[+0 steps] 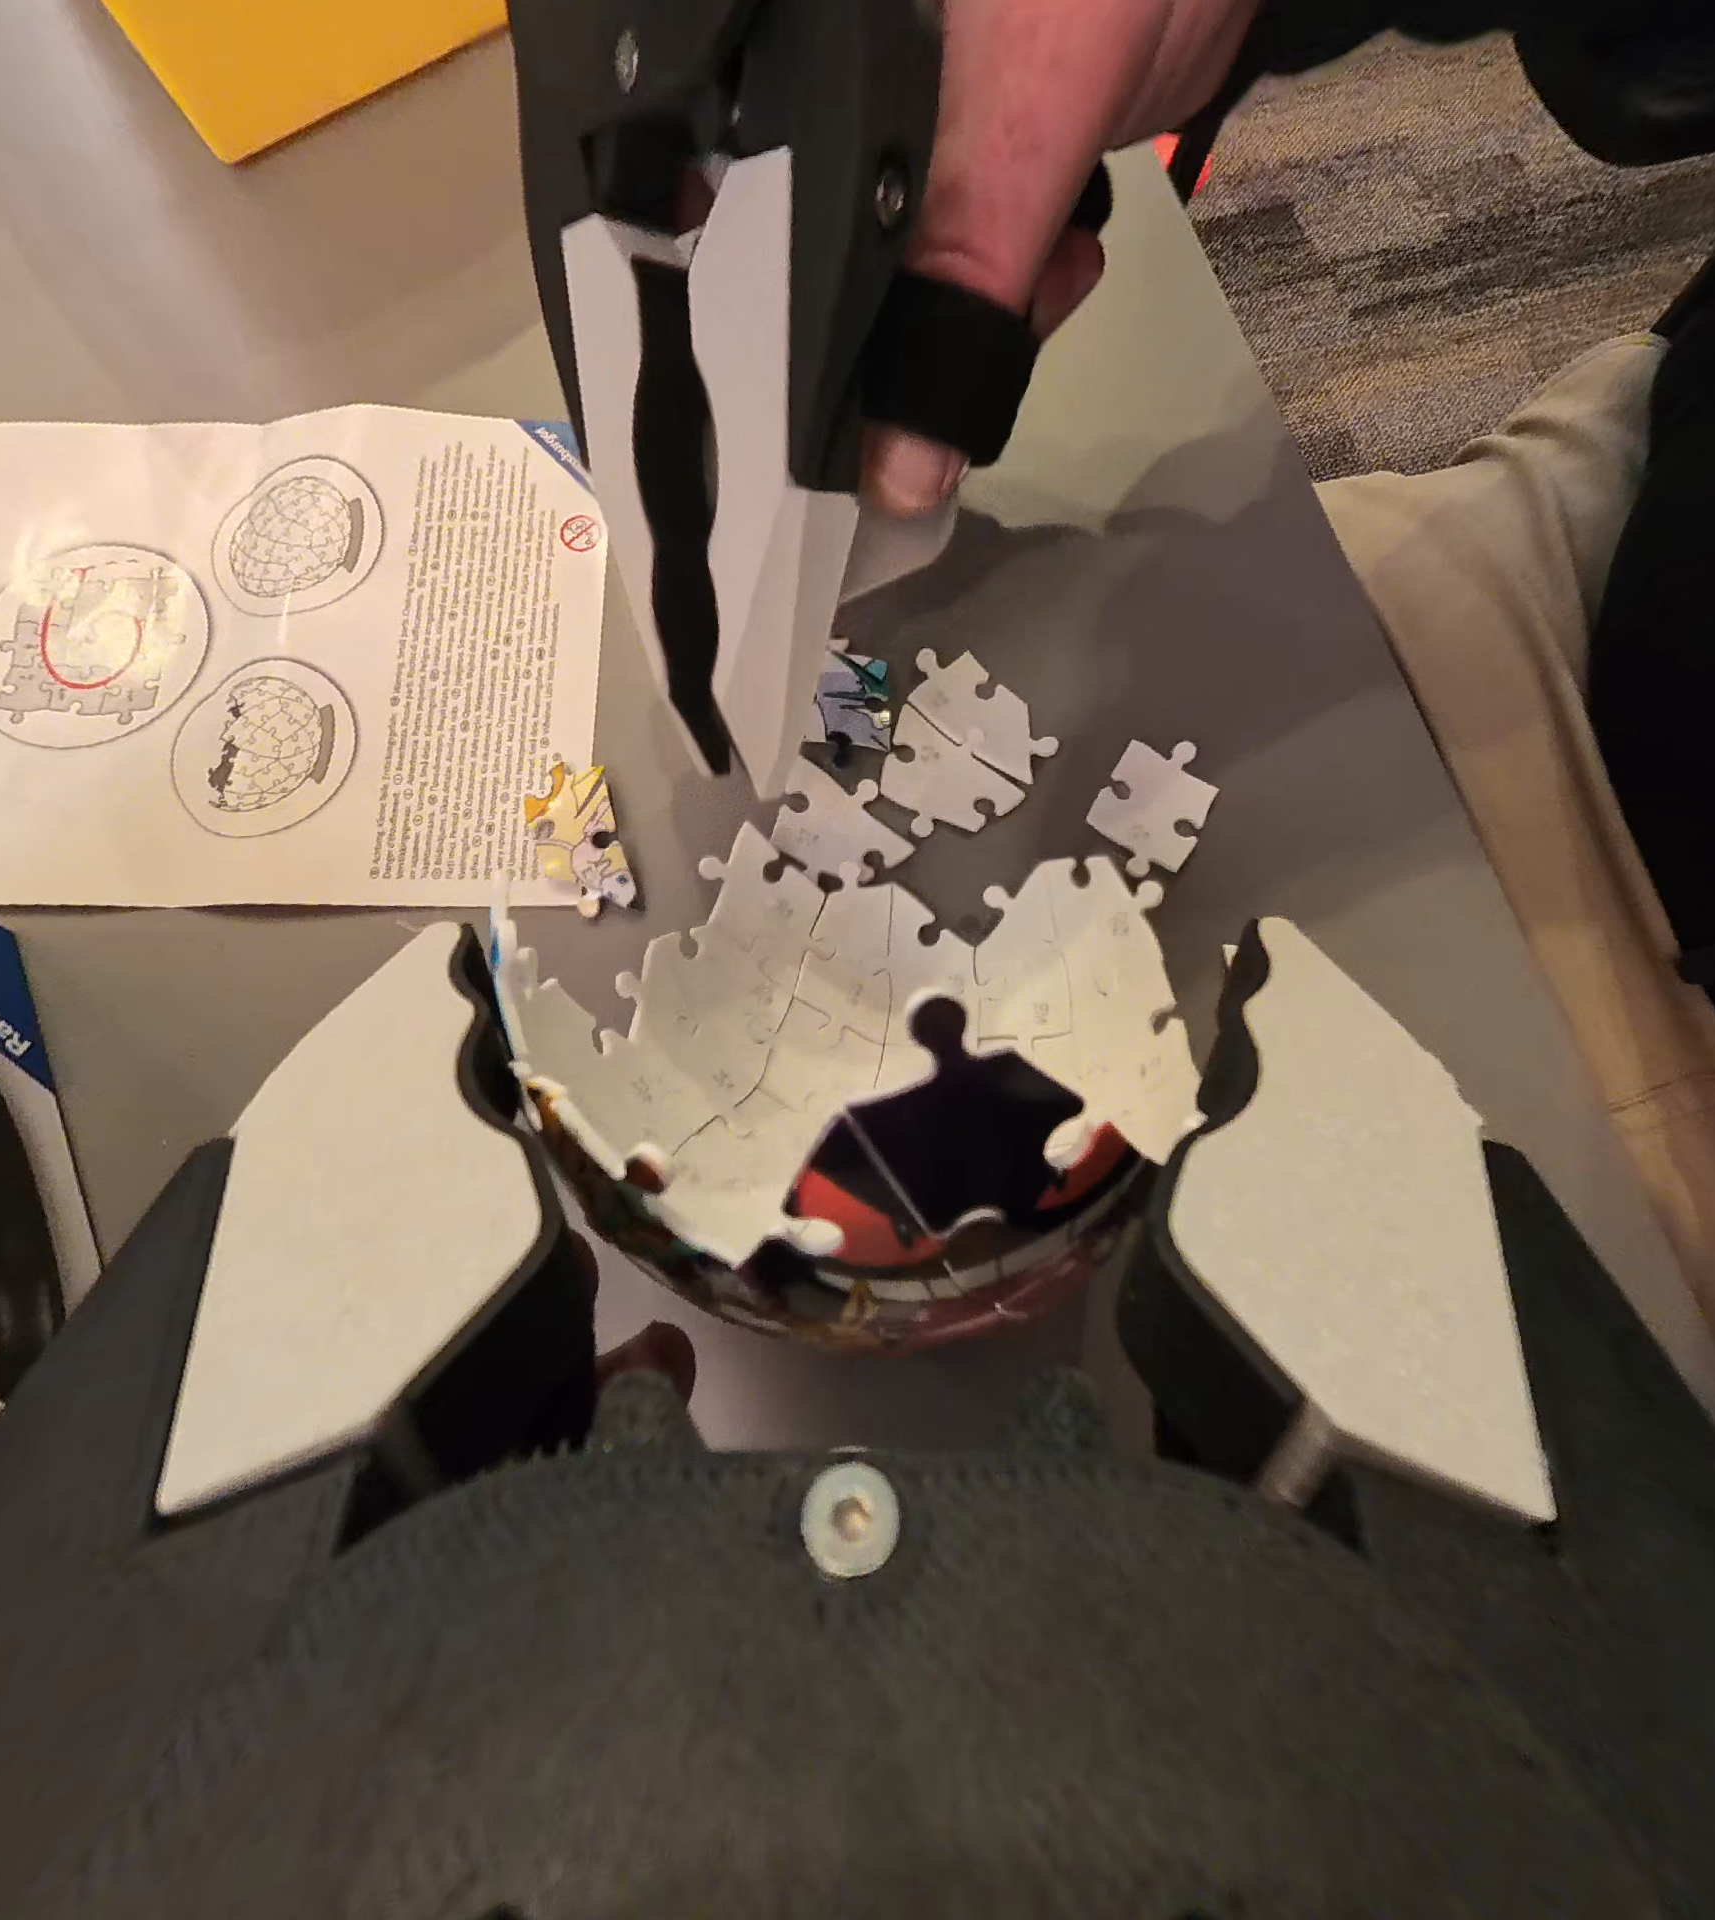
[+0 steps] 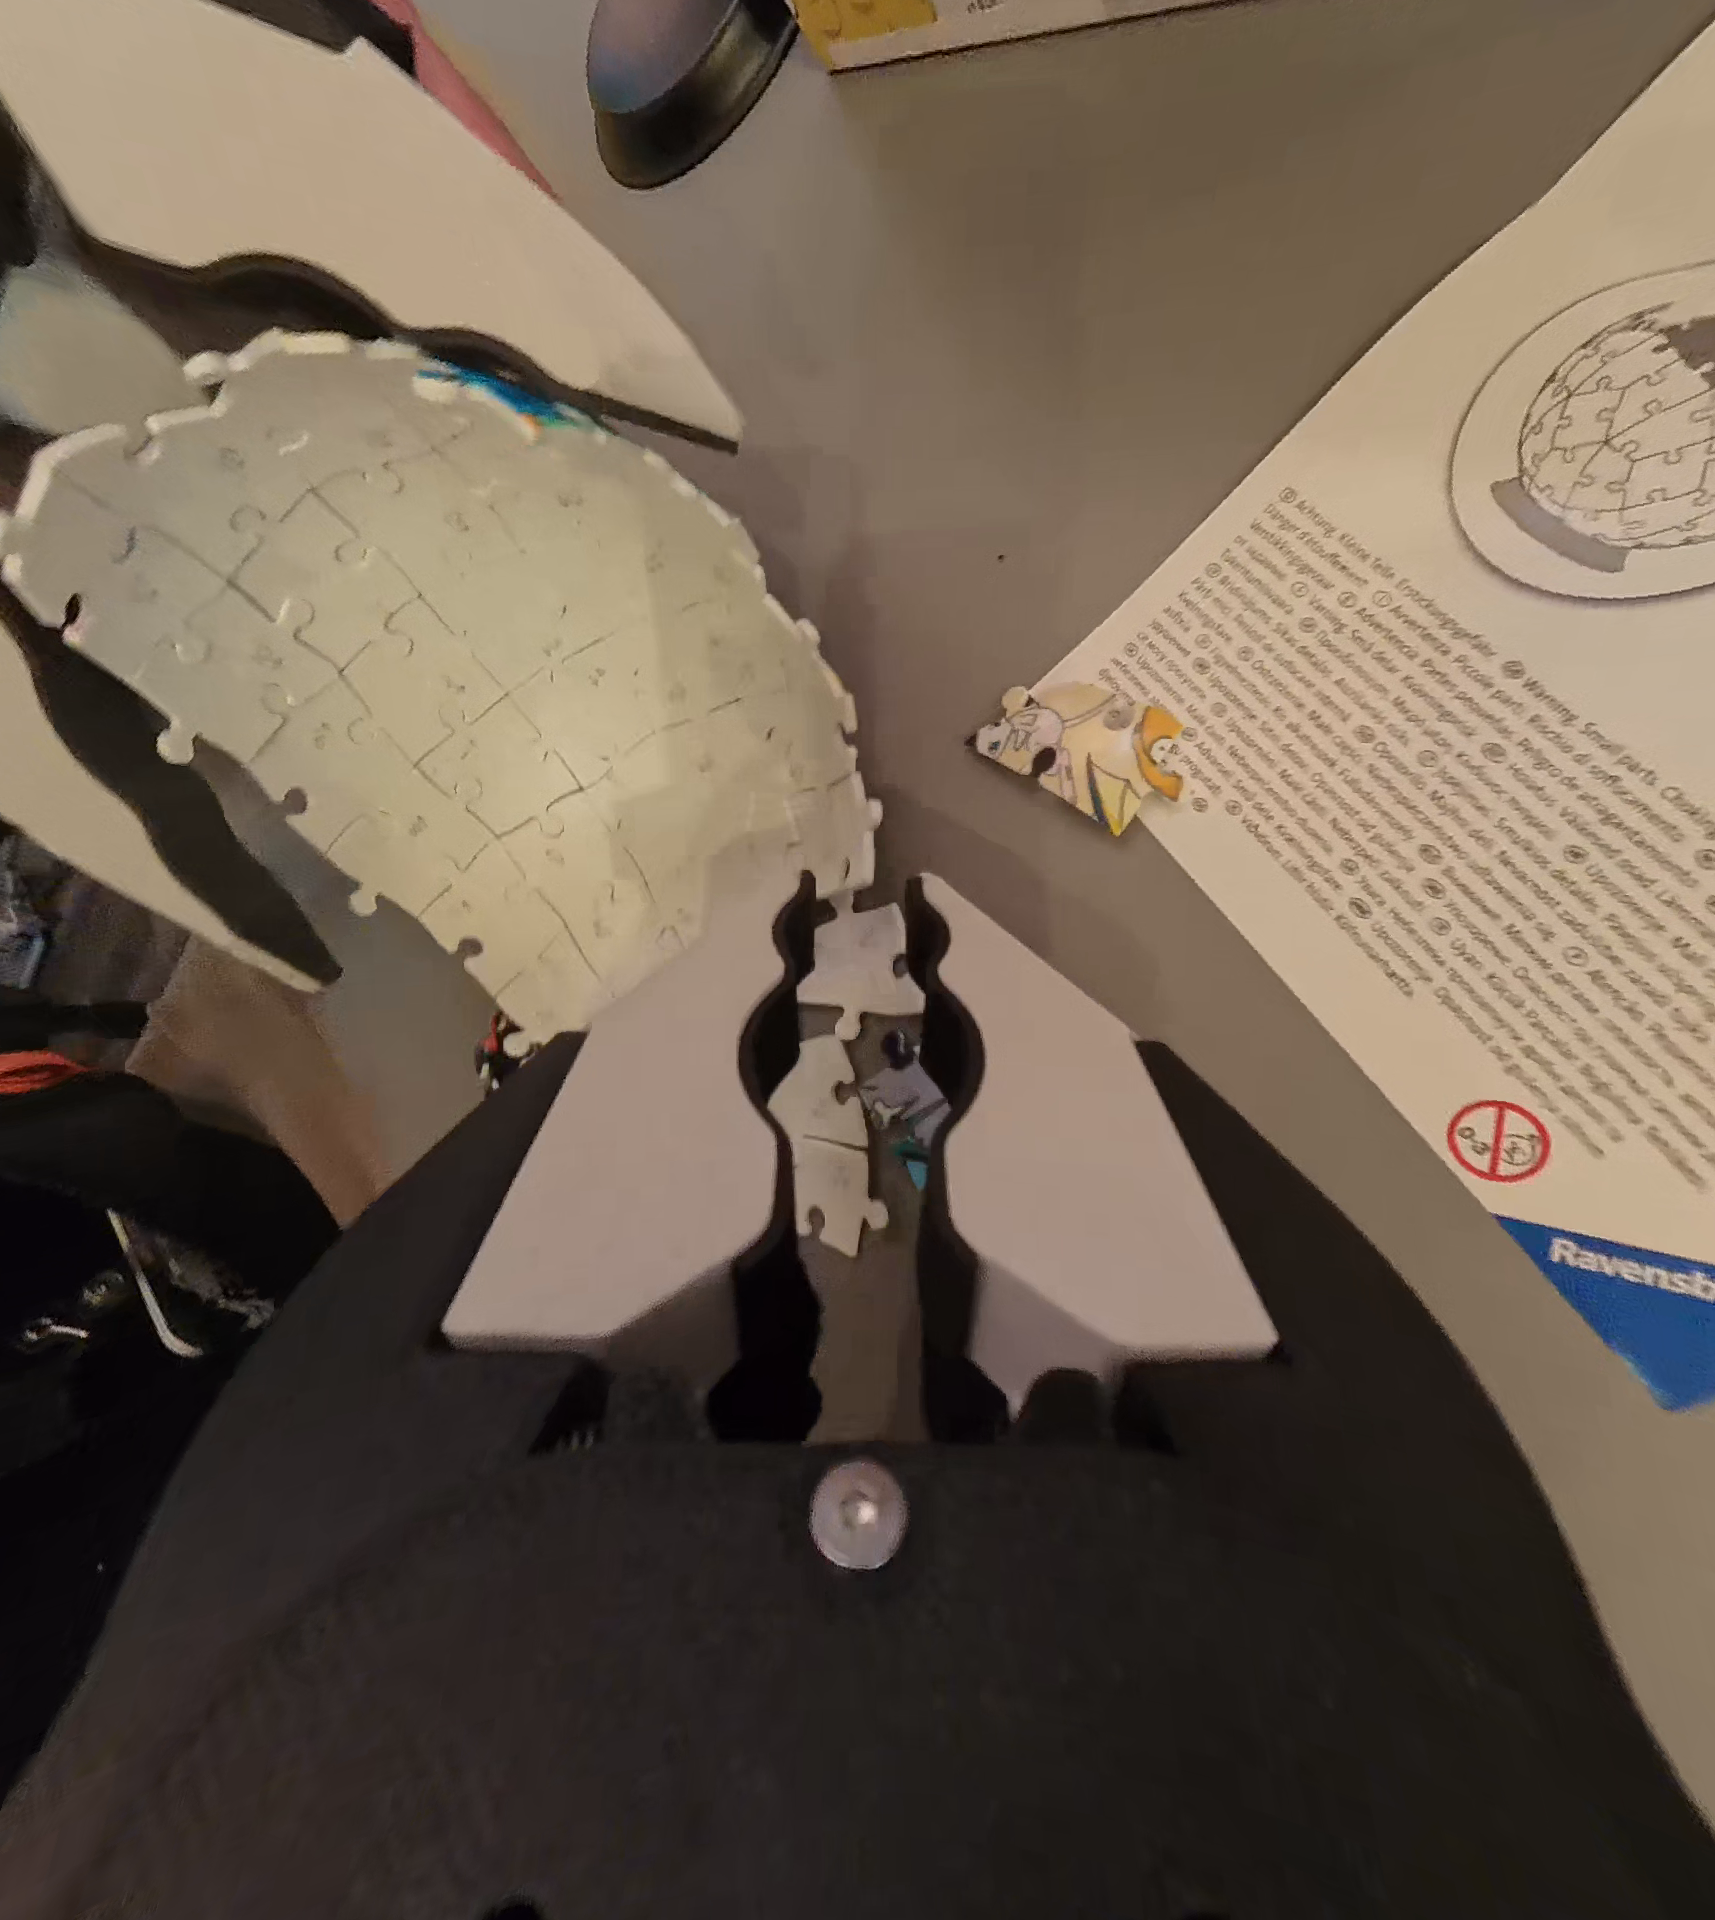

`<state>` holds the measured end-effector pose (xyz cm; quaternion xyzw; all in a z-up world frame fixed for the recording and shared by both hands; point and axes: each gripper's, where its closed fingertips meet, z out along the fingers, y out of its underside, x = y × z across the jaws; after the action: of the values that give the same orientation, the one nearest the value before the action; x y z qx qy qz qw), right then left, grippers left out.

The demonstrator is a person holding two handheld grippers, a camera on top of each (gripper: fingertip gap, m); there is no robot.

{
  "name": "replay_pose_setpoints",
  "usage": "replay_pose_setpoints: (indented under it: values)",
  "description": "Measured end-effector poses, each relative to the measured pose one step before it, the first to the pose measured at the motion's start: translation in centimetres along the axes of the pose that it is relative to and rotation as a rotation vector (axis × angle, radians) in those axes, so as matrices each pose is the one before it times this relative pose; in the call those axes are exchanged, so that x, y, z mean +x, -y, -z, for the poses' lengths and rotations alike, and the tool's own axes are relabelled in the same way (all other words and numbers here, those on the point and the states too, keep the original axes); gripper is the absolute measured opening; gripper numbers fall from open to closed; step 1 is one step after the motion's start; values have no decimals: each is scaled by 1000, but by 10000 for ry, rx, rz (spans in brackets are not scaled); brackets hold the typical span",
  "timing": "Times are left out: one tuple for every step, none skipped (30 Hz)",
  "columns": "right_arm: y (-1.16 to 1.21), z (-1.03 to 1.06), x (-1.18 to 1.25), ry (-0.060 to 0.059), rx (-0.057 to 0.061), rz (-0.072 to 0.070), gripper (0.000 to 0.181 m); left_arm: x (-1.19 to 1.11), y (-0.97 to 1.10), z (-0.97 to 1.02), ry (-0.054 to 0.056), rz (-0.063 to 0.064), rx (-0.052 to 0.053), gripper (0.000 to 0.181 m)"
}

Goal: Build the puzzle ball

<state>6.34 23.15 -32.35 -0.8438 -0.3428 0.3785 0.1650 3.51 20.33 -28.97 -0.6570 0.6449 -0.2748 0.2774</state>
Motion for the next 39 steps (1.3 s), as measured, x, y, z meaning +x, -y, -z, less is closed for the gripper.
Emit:
replay_pose_setpoints:
  values:
    - [18, 264, -31, -120, -10, 251, 14, -28, -65, 49, 5, 28, -8, 128]
    - [-52, 99, -166, -71, -98, 320, 14, -17, -114, 50, 6, 17, -39, 128]
    - [-68, -33, -468, 98, -109, 346, 12, -15, -114, 61, 15, 9, -45, 128]
    - [-103, -98, -324, 59, -125, 189, 12, 4, -148, 98, 13, 18, -87, 128]
    - [-163, -98, -104, -30, -151, 171, 13, -4, -144, 140, 20, 18, -105, 128]
    - [-337, -129, -89, -45, -234, 296, 12, -14, -38, 186, 46, -5, -60, 128]
    - [-457, -147, -70, -59, -284, 261, 11, 26, 27, 177, 17, 12, -37, 128]
    - [-441, -138, 225, -227, -261, 200, 12, 49, -30, 152, 2, 18, -81, 127]
    - [-440, -86, 227, -221, -269, 259, 16, -14, -113, 136, 42, -15, -135, 127]
    - [-332, -52, 168, -156, -200, 220, 18, -25, -87, 122, 54, -21, -114, 127]
    - [-211, -55, 292, -198, -136, 128, 17, 42, -32, 96, -5, -6, -60, 127]
    - [-304, -179, 113, -81, -198, 101, 17, 49, -1, 65, -10, 9, -37, 127]
    - [-206, -205, 7, -35, -147, 47, 16, 35, -31, 28, 10, -5, -62, 127]
    - [75, -117, 31, -94, 16, 9, 13, 57, -44, -4, 9, -21, -74, 127]
    - [23, -101, -188, 16, -71, 38, 12, 82, -25, -12, -1, -3, -54, 127]
    - [24, -99, -164, 1, -57, 43, 11, 60, -16, -31, 3, 30, -49, 127]
    - [102, -98, -61, -28, 0, -33, 11, 71, -38, -29, 15, 9, -60, 127]
    - [58, -112, -82, -11, 0, -15, 11, 47, -67, -37, 23, 5, -79, 127]
    - [64, -81, -72, -35, 7, -35, 10, 58, -16, 0, 14, 7, -40, 127]
    - [102, -77, -62, -57, 21, -15, 8, -6, 30, 7, 36, 30, 14, 127]
    - [93, -96, -13, -98, 18, 85, 8, -62, -19, 0, 37, 66, -5, 127]
    - [41, -78, -96, -43, -29, 117, 8, -10, -58, 2, 0, 16, -18, 127]
    - [67, -50, -59, -40, -25, 45, 8, -76, -34, -3, 24, 7, -12, 127]
    - [95, -66, -14, -17, 28, -43, 8, -86, -52, -27, 11, 50, -48, 127]
    - [74, -62, -5, 5, 36, -60, 7, -42, -12, -43, 5, 14, -45, 127]
    - [14, -37, 10, -4, 12, -76, 6, 1, 13, -37, 1, 8, -46, 127]
    - [11, -4, 65, -53, 8, -78, 5, 19, 49, -38, 5, 37, -40, 127]
    - [24, -14, 60, -80, 30, -55, 4, 93, 64, -32, -30, 22, -25, 127]
    - [34, -33, 81, -117, 44, -25, 2, 105, 11, -19, -21, 17, -38, 127]
    - [17, -23, 37, -90, 37, -41, 1, -34, -20, -2, 56, 60, -65, 127]
    - [9, -5, -12, -66, 16, -79, 1, -42, -44, 18, 57, 68, -59, 127]
    - [3, -11, 10, -82, 12, -93, 1, 100, 5, 30, -23, 41, -14, 127]
    - [5, -8, -18, -74, 24, -66, 2, 65, 56, 44, 5, 82, -7, 127]
    - [-1, -7, 16, -86, 15, -34, 1, 39, 16, 29, 31, 89, -37, 127]
    - [-3, -3, -11, -86, 4, 39, 1, 154, -3, 29, -27, 33, -41, 127]
    - [-11, -24, -85, -40, -5, 34, 1, 125, 15, 31, -13, 33, -26, 127]
    - [18, -37, -126, 10, 2, -7, 2, -58, 0, 6, 56, 98, -33, 127]
    - [34, -45, -122, 19, 14, 17, 2, -134, 9, -35, 60, 107, -33, 127]
    - [12, -20, -38, 1, 3, 23, 2, -88, -26, -64, 18, 77, -55, 127]
